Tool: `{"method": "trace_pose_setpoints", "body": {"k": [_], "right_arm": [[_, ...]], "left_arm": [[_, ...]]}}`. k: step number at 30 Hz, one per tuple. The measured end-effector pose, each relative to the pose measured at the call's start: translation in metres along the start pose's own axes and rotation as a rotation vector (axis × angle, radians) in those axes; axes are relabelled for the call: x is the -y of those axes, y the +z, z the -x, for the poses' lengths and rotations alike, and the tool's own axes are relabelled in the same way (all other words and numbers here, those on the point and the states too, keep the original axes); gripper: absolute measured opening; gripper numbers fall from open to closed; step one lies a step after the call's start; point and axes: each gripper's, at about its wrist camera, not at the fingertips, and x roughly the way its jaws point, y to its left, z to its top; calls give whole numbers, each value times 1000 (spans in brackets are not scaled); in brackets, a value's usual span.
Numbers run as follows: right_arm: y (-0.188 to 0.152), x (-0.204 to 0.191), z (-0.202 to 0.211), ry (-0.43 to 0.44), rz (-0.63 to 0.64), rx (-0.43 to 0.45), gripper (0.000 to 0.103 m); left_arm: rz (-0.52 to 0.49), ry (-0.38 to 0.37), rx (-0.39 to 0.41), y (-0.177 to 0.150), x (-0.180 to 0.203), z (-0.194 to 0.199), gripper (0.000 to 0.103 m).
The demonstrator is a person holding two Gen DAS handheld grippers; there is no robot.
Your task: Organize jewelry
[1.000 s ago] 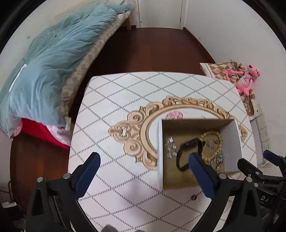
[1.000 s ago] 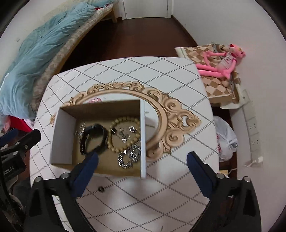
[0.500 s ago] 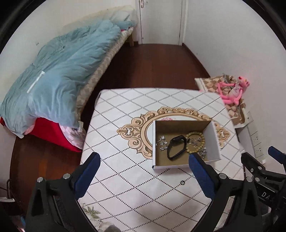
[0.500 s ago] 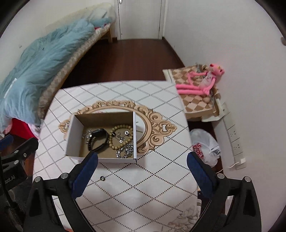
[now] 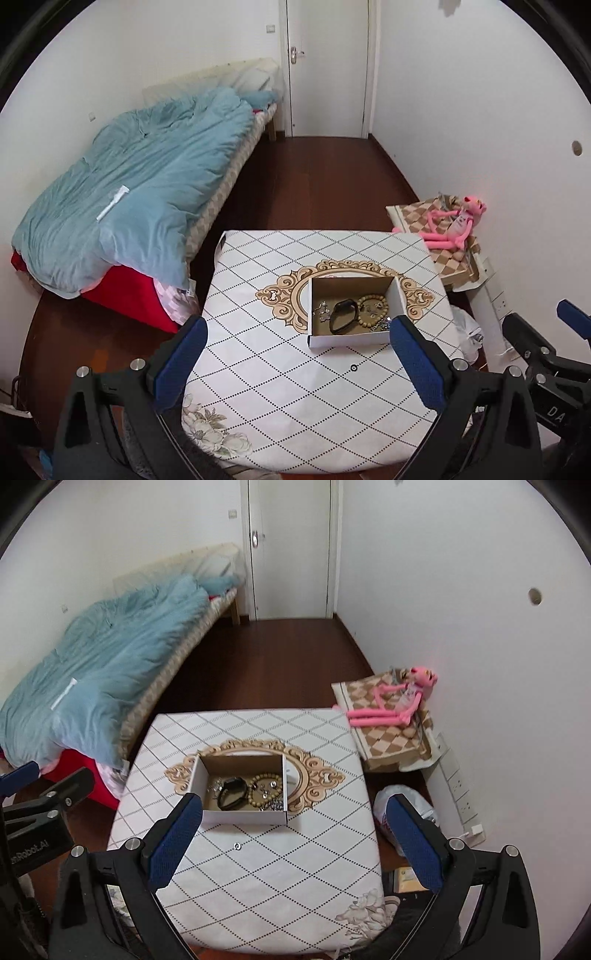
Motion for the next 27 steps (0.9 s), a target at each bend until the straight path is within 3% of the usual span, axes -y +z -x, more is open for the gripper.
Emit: {"method": "trace_pose_setpoints", "body": {"k": [7,13,27], "right_arm": [[0,-1,49,-15,6,81,103],[-7,-6,67,-25,23,93,103],[6,-6,35,-48,28,28,103]], "left_arm": [[12,-15,46,-8,-4,39,101],[13,-20,48,-16,-5,49,101],[3,-1,-27,-2,1,17,101]]}}
